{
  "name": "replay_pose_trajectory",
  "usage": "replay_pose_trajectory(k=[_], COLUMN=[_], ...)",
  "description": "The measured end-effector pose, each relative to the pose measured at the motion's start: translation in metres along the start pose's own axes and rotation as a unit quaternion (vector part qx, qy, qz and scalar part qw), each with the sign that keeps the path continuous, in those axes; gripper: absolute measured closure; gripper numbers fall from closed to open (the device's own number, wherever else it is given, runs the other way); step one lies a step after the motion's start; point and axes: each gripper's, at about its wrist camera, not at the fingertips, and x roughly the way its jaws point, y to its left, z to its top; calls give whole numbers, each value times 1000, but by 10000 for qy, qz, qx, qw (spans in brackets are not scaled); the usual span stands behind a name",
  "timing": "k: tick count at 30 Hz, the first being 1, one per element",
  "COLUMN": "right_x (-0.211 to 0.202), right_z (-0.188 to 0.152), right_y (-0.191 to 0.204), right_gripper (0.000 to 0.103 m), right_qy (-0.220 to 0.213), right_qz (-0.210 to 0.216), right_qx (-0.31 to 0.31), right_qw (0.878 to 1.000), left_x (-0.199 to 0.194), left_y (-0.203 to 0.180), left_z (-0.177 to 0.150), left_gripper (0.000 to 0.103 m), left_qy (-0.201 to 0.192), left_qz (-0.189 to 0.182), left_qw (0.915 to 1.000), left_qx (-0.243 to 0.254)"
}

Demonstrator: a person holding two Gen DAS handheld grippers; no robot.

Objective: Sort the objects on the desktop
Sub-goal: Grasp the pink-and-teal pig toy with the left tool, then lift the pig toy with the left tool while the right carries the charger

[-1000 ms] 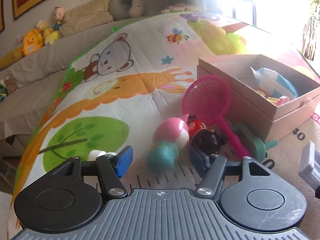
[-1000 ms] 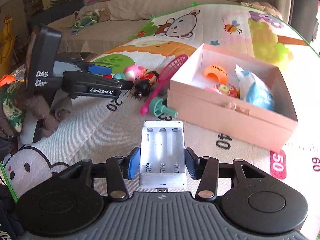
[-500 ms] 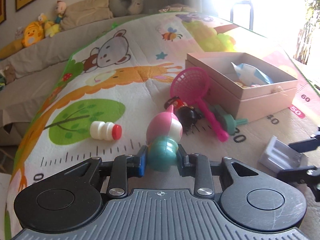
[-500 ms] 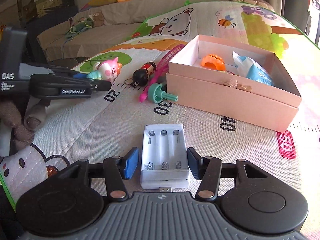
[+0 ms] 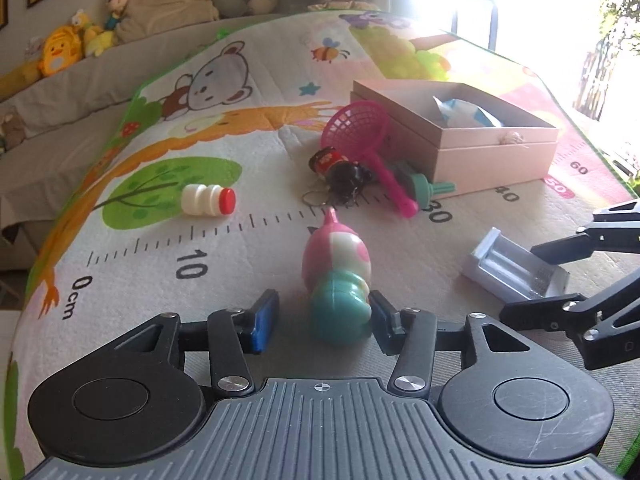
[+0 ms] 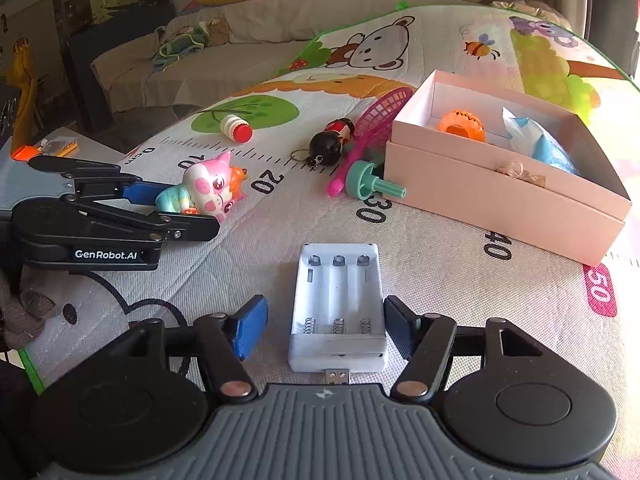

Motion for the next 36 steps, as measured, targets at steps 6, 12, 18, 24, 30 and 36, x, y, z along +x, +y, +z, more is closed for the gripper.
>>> replay_pose_trajectory(k=[6,12,18,24,30,36], right_x=[3,9,7,1,-4,-3], right_z=[0,3,3,0,-8,-13], right_y=[-6,2,6,-9,-30,-27], right_gripper=[29,35,55,55,53,39], right_qy=[-19,-99,-127,-119,-235,-414], right_qz=[-200,-227,-117,-350,-615,-683], right_qx=[96,-146,-251,-87,307,295], right_qw=[9998,9996,9995,9993,9974,9964], left_x=[15,29,27,13,-2,-13], left_y=[-11,-20,-19,-12,2,11], left_z=[11,20,19,8,-3,-7], left_gripper=[37,49,63,63,61,47], left_qy=[-7,-31,-52,-33,0,-63], left_qz=[-216,-177,-171,-113,-13,-30], left_qw=[9996,9993,9992,9995,9999,9999], left_qx=[202,320,353,309,160,118])
